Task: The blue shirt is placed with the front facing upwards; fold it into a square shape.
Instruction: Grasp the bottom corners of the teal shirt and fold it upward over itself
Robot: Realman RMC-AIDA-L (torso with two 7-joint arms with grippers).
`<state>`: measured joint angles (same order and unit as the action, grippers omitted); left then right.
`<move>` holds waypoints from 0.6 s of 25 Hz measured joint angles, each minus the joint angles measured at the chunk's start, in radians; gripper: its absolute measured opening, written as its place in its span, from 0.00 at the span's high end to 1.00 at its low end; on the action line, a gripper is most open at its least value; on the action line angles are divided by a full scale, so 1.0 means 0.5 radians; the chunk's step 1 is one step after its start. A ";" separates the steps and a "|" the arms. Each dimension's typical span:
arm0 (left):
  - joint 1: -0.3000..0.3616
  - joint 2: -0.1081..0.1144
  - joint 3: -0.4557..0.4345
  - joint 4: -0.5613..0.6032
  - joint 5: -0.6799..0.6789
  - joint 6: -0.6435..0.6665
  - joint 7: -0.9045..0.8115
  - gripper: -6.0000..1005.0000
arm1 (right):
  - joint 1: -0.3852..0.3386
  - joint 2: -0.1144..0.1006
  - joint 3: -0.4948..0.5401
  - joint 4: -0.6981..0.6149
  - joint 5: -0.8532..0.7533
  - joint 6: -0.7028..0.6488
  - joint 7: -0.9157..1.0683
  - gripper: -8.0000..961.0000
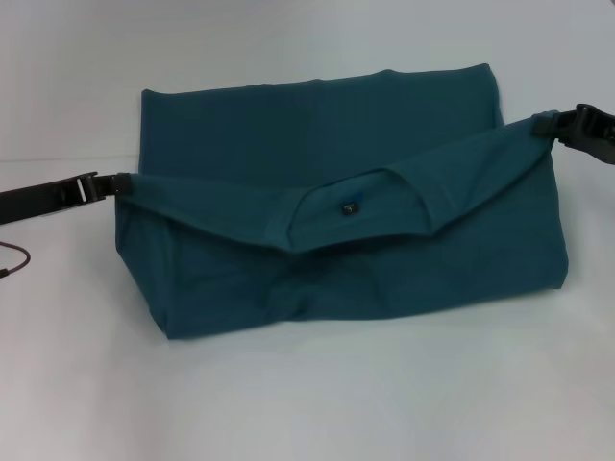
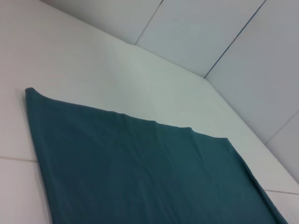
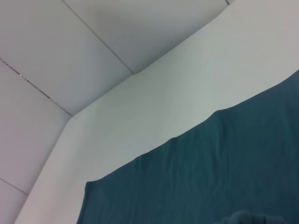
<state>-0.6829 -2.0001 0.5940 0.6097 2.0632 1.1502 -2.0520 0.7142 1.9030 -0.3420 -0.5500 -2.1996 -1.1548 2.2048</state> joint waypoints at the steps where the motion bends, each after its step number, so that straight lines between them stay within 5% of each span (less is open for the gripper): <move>1: -0.007 0.001 -0.001 -0.008 0.000 -0.012 0.009 0.94 | 0.006 0.003 -0.015 0.004 0.000 0.024 -0.001 0.83; 15: -0.051 -0.004 0.003 -0.093 0.000 -0.184 0.121 0.95 | 0.072 0.029 -0.161 0.072 0.000 0.278 0.001 0.83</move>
<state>-0.7086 -2.0018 0.5954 0.5633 2.0633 1.0582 -1.9916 0.7502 1.9174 -0.4228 -0.5138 -2.1994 -1.0156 2.2055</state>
